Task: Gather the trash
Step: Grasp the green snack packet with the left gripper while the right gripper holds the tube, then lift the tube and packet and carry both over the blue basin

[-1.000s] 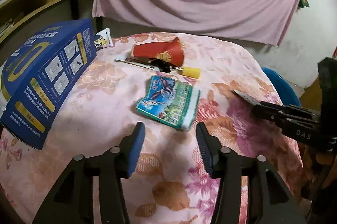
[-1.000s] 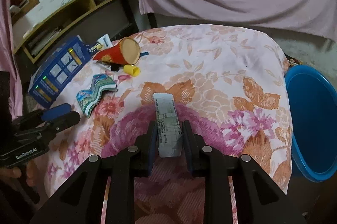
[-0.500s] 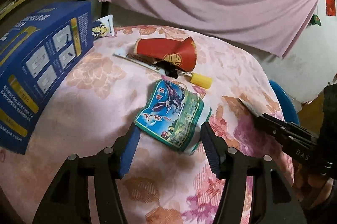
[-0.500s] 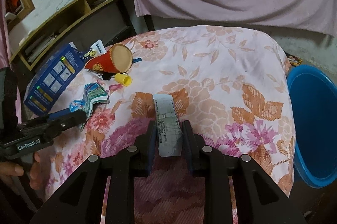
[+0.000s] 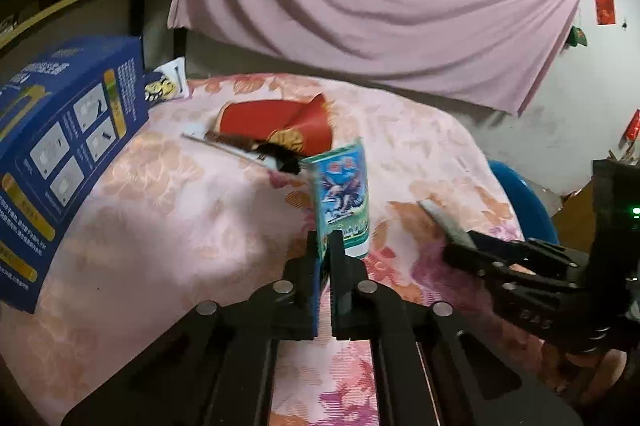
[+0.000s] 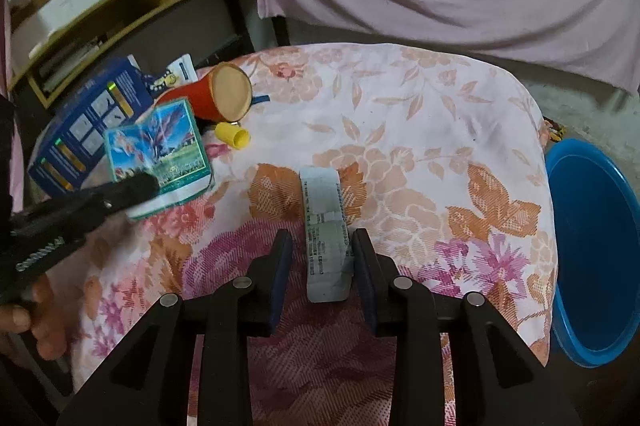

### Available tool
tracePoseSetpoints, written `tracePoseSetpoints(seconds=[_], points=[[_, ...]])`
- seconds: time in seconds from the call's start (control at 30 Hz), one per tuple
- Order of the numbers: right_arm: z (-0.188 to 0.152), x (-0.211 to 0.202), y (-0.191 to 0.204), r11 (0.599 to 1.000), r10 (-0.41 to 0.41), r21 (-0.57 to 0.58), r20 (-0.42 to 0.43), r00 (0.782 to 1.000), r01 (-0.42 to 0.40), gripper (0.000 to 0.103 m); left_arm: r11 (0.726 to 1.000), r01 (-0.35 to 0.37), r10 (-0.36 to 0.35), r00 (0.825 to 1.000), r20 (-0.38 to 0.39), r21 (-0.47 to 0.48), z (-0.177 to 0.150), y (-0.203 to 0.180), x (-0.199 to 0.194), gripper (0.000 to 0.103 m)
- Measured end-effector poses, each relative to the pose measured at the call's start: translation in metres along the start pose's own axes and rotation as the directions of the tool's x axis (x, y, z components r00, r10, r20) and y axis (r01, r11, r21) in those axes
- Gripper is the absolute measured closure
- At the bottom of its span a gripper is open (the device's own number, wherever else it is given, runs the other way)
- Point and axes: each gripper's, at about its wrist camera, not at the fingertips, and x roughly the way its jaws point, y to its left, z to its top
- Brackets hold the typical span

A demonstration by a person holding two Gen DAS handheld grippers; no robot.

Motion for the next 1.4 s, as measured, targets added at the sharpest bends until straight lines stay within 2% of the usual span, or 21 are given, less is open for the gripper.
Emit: tracePoseSetpoints(seconds=[0.03, 0.17, 0.3, 0.37, 0.43, 0.5, 0.53, 0.57, 0.63, 0.7, 0.83, 0.9, 0.97, 1.03, 1.13, 1.23, 1.3, 1.33, 1.4], points=[[0.0, 0.0, 0.0, 1.0, 0.001, 0.001, 0.001, 1.0, -0.001, 0.083, 1.0, 0.002, -0.002, 1.0, 0.007, 0.005, 0.0, -0.002, 0.0, 0.102], [-0.002, -0.007, -0.003, 0.999, 0.027, 0.018, 0.027, 0.999, -0.027, 0.083, 0.999, 0.017, -0.018, 0.999, 0.046, 0.027, 0.0, -0.009, -0.009, 0.102], [-0.007, -0.037, 0.003, 0.999, 0.042, -0.002, 0.164, 0.986, -0.042, 0.083, 0.996, 0.026, -0.037, 0.991, 0.126, 0.084, 0.001, -0.025, -0.023, 0.102], [-0.01, -0.06, 0.009, 0.999, 0.028, -0.032, 0.27, 0.963, -0.021, 0.083, 0.992, 0.04, -0.062, 0.982, 0.18, 0.12, 0.004, -0.035, -0.031, 0.102], [-0.014, -0.09, 0.012, 0.999, 0.013, -0.049, 0.399, 0.917, 0.007, 0.083, 0.986, 0.067, -0.106, 0.962, 0.253, 0.156, 0.009, -0.047, -0.043, 0.102], [-0.015, -0.113, 0.01, 0.998, 0.002, -0.049, 0.492, 0.871, 0.025, 0.083, 0.975, 0.086, -0.153, 0.929, 0.338, 0.206, 0.014, -0.063, -0.057, 0.102], [-0.016, -0.13, 0.009, 0.998, -0.012, -0.046, 0.553, 0.833, 0.045, 0.083, 0.967, 0.095, -0.18, 0.91, 0.375, 0.235, 0.017, -0.072, -0.061, 0.102], [-0.017, -0.139, 0.007, 0.997, -0.023, -0.043, 0.586, 0.81, 0.059, 0.083, 0.959, 0.101, -0.207, 0.887, 0.413, 0.264, 0.02, -0.081, -0.068, 0.102], [-0.017, -0.164, 0.002, 0.995, -0.056, -0.026, 0.666, 0.744, 0.099, 0.083, 0.938, 0.113, -0.268, 0.835, 0.481, 0.327, 0.025, -0.102, -0.08, 0.102], [-0.018, -0.188, -0.006, 0.99, -0.095, 0.001, 0.731, 0.675, 0.139, 0.083, 0.919, 0.124, -0.321, 0.789, 0.524, 0.375, 0.03, -0.12, -0.088, 0.102], [-0.017, -0.221, -0.023, 0.979, -0.153, 0.044, 0.802, 0.577, 0.199, 0.083, 0.875, 0.155, -0.423, 0.705, 0.569, 0.458, 0.041, -0.156, -0.095, 0.102], [-0.016, -0.233, -0.036, 0.97, -0.188, 0.068, 0.821, 0.538, 0.234, 0.083, 0.856, 0.172, -0.464, 0.674, 0.575, 0.488, 0.047, -0.175, -0.092, 0.102], [-0.016, -0.239, -0.046, 0.962, -0.216, 0.093, 0.831, 0.512, 0.255, 0.083, 0.836, 0.181, -0.499, 0.646, 0.578, 0.519, 0.05, -0.195, -0.087, 0.102], [-0.017, -0.244, -0.059, 0.954, -0.246, 0.119, 0.837, 0.489, 0.276, 0.083, 0.821, 0.188, -0.521, 0.631, 0.575, 0.539, 0.049, -0.213, -0.085, 0.102], [-0.021, -0.247, -0.081, 0.936, -0.304, 0.168, 0.826, 0.475, 0.309, 0.082, 0.803, 0.204, -0.545, 0.632, 0.551, 0.56, 0.051, -0.242, -0.072, 0.102], [-0.026, -0.24, -0.103, 0.923, -0.355, 0.215, 0.795, 0.492, 0.319, 0.082, 0.791, 0.225, -0.557, 0.65, 0.517, 0.569, 0.052, -0.265, -0.058, 0.102], [-0.03, -0.233, -0.115, 0.918, -0.379, 0.242, 0.77, 0.514, 0.313, 0.082, 0.791, 0.226, -0.546, 0.68, 0.49, 0.568, 0.053, -0.277, -0.045, 0.102], [-0.031, -0.226, -0.123, 0.915, -0.394, 0.264, 0.749, 0.533, 0.305, 0.082, 0.792, 0.224, -0.538, 0.697, 0.474, 0.568, 0.051, -0.284, -0.039, 0.102], [-0.037, -0.218, -0.136, 0.911, -0.41, 0.292, 0.718, 0.563, 0.292, 0.082, 0.797, 0.21, -0.508, 0.741, 0.44, 0.567, 0.049, -0.294, -0.026, 0.102]])
